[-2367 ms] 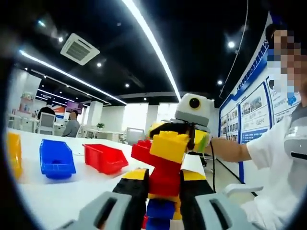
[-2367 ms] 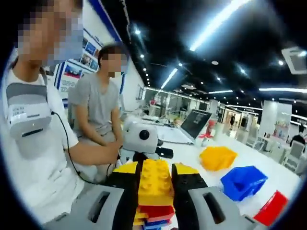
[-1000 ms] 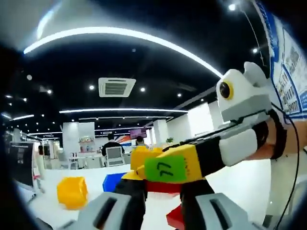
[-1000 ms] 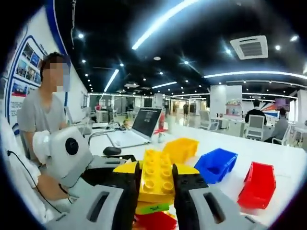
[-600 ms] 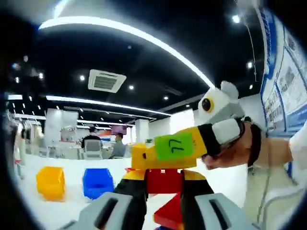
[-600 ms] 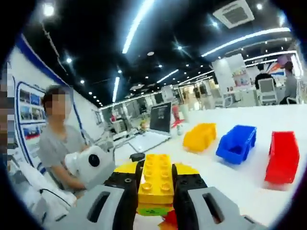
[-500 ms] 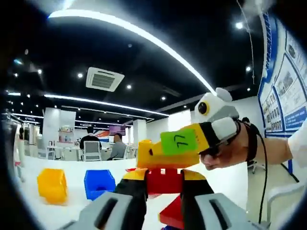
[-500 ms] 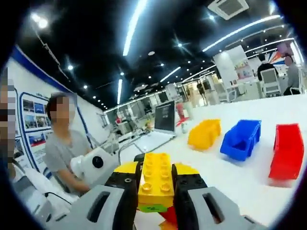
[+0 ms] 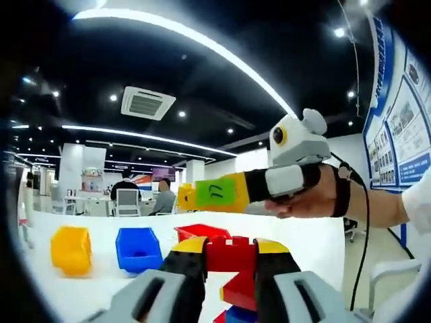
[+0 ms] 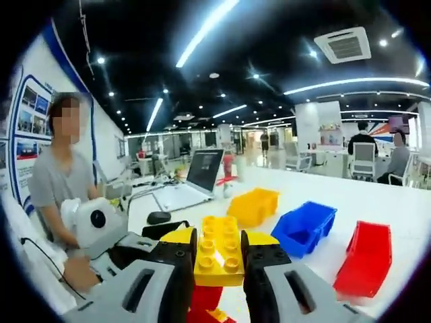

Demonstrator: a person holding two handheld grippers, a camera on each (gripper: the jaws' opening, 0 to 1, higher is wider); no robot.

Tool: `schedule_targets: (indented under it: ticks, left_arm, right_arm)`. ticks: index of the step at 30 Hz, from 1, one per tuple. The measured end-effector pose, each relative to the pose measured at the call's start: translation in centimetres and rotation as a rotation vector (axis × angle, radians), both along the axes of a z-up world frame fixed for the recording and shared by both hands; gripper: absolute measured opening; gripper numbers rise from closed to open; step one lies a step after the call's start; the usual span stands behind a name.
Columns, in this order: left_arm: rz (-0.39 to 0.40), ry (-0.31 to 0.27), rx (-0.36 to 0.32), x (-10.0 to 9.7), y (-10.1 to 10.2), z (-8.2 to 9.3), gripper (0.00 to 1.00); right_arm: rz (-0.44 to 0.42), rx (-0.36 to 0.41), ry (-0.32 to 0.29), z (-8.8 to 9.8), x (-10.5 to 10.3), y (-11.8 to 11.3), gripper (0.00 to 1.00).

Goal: Take apart the toy blocks one by one and place each separated block into its matching bin, sorting the blocks by their type until all the connected pieces are disassembled and separated into the correct bins

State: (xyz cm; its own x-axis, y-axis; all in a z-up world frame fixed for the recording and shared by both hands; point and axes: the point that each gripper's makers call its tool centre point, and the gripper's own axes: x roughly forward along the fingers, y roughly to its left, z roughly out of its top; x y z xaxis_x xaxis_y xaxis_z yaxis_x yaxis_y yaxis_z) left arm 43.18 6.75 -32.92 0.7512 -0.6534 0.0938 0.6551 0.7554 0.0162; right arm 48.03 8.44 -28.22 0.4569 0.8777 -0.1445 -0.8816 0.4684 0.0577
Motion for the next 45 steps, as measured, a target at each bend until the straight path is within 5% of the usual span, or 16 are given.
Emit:
schedule_targets:
  ticks: [5,16,24,30,43,45]
  left_arm:
    - [0.008,0.006,-0.002,0.2,0.6,0.0,0.27]
    - [0.063,0.027,-0.023,2.1,3.6,-0.8,0.27]
    - [0.081,0.050,-0.057,2.9,5.7,-1.1,0.27]
    - [0.086,0.055,-0.033,2.9,6.3,-1.3,0.27]
    - [0.209,0.091,-0.092,4.9,10.9,-1.9,0.27]
    - [0.218,0.091,-0.111,4.8,11.3,-1.9,0.27]
  right_arm:
    - [-0.011,-0.004,0.054,0.4,2.7,1.4,0.27]
    - [0.001,-0.075,0.130,1.0,7.5,10.4,0.27]
    - [-0.033,-0.181,0.158,-1.1,11.5,18.3,0.27]
    - [-0.088,-0.228,0.182,-2.9,14.8,22.0,0.27]
    - [-0.196,-0.325,0.139,-9.2,21.8,25.3,0.27]
    - [-0.219,-0.334,0.078,-9.2,22.7,25.0,0.28]
